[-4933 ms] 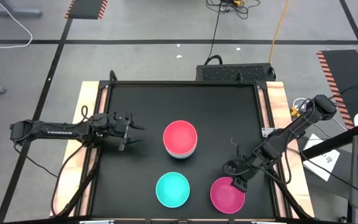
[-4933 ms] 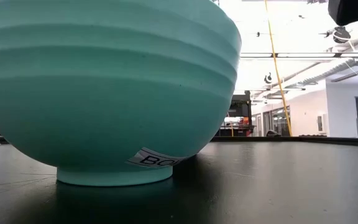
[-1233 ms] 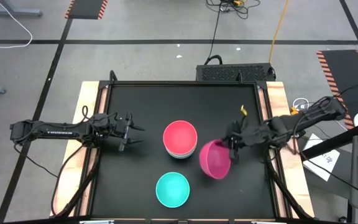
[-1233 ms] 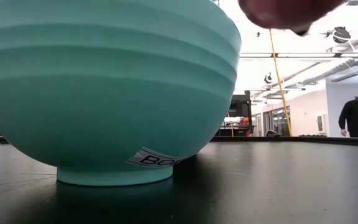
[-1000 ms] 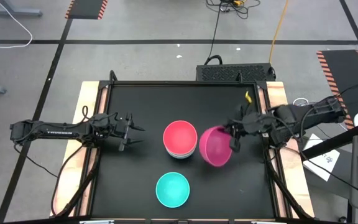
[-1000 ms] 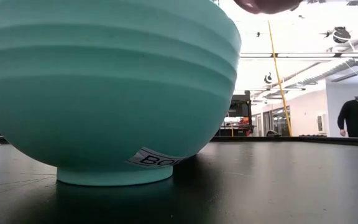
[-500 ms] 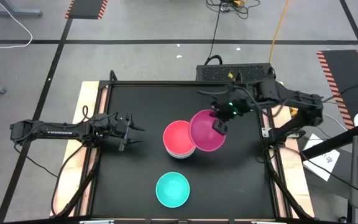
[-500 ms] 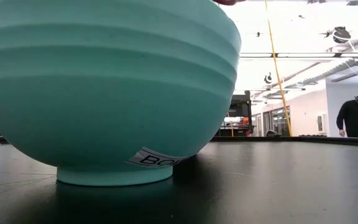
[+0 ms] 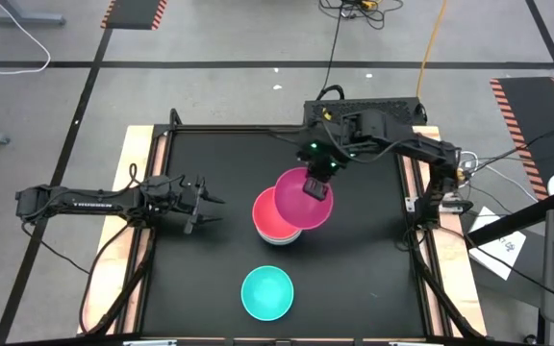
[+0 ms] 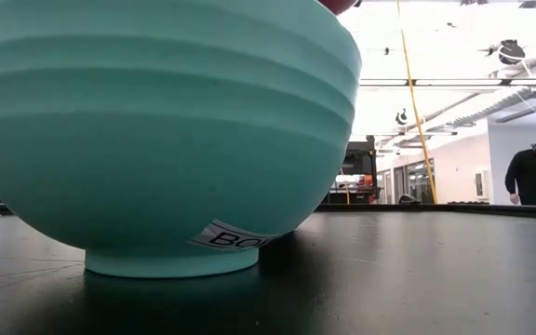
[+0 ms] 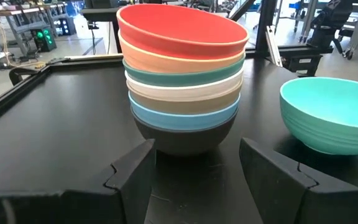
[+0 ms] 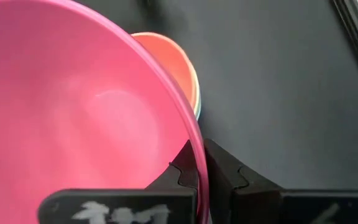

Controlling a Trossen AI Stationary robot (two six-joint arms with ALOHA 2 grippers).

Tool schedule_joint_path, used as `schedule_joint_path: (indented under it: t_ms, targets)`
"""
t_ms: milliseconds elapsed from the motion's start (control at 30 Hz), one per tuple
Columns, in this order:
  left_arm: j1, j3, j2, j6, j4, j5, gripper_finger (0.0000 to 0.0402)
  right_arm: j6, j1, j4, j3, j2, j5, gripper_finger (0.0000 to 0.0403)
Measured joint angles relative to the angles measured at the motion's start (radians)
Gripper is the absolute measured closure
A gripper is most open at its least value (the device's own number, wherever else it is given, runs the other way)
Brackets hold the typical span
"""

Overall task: Nest bowls inside each other
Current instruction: Stack the pink bowl on the red bowl

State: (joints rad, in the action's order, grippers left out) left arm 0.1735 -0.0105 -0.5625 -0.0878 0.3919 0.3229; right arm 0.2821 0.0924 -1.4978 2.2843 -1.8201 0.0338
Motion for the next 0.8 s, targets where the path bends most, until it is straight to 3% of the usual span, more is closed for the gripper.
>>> schedule_joint_path:
  t_ms: [800]
  targets:
    - [0.0,0.0,0.0,-0.012,0.002,0.0,0.0165,-0.102,0.037,0.128,0.01,-0.157,0.135,0.0403]
